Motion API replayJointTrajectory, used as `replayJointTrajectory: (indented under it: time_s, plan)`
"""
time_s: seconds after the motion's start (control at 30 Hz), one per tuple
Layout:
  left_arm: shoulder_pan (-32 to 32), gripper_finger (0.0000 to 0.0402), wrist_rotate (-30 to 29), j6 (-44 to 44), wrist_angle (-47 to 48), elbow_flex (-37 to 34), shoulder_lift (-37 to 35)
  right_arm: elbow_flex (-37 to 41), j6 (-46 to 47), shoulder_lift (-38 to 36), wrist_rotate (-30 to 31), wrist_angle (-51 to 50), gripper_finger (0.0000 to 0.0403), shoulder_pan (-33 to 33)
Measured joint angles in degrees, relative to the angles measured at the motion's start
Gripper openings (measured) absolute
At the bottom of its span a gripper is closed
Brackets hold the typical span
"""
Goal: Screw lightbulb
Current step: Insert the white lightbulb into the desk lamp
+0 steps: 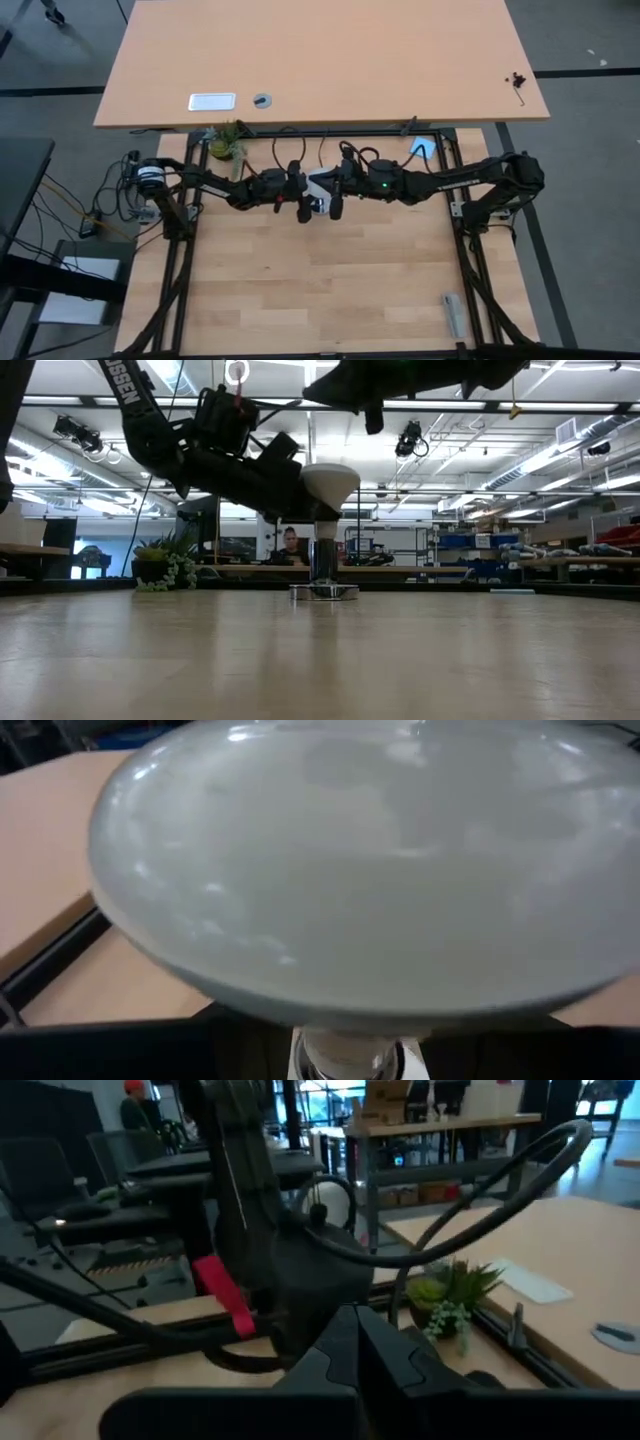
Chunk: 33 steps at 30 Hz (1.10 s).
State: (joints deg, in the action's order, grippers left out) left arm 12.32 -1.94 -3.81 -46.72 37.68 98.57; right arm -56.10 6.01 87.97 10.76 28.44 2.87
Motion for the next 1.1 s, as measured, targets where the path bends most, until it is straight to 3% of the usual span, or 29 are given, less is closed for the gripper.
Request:
replayJointTrajectory:
  time_s: [0.27, 0.57, 1.1]
  plan:
    - [-0.03, 0.0158, -0.06, 1.10, -0.08, 0.01, 0.39, 0.03, 3.54, 1.07, -0.01, -6.29, 0.0006, 2.23]
    - [-0.05, 0.0158, -0.06, 1.46, -0.24, -0.07, 0.48, 0.02, 5.44, 1.07, 4.49, -14.91, 0.0007, 2.49]
    - [-0.05, 0.0164, -0.10, 1.50, 0.04, -0.08, 0.48, -0.04, 6.46, 1.61, 4.15, -19.39, 0.0008, 3.34]
